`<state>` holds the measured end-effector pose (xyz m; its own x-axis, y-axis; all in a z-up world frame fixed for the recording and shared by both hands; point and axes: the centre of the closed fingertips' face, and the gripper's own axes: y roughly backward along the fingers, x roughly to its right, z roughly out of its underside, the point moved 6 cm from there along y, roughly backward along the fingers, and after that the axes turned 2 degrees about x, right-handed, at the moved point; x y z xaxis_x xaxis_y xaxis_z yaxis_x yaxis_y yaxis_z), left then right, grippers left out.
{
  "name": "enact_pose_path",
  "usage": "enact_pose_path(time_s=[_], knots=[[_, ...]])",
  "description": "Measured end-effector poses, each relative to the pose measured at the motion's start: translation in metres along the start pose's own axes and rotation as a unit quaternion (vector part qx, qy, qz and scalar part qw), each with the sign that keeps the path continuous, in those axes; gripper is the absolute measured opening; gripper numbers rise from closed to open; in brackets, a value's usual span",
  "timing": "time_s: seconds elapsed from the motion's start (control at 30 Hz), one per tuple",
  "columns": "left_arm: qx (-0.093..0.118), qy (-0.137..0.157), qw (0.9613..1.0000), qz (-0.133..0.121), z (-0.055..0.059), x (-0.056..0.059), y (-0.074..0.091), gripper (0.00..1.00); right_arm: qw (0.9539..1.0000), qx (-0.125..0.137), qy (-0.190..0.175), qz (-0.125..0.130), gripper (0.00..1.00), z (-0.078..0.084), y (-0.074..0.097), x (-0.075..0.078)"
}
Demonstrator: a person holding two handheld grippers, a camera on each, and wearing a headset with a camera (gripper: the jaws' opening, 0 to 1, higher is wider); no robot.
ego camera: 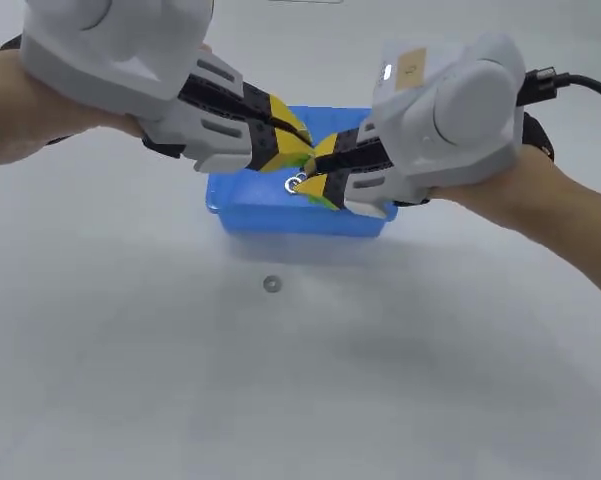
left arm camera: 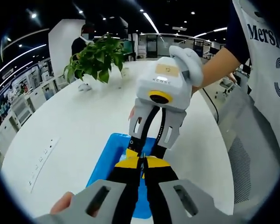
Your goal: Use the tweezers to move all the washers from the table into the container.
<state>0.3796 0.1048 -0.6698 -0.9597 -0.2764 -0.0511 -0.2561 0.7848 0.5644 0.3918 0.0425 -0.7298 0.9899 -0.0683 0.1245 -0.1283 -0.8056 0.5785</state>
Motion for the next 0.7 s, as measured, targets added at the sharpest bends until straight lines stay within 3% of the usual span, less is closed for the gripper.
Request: enact_pose_path(time_s=[0.4,0.6,0.7], knots=[[0.007,-0.024,0.9994,-0.022,-0.018,0.010,0.018,0.06,0.9994,0.018,0.020,0.020,0.12,-0.023,0.020,-0.006],[0.007,-0.029,0.9991,-0.030,-0.025,0.023,0.026,0.06,0.9991,0.022,0.029,0.021,0.13,-0.032,0.029,-0.017],[0.006,-0.030,0.9990,-0.033,-0.028,0.035,0.030,0.07,0.9990,0.020,0.038,0.015,0.13,-0.036,0.033,-0.027]])
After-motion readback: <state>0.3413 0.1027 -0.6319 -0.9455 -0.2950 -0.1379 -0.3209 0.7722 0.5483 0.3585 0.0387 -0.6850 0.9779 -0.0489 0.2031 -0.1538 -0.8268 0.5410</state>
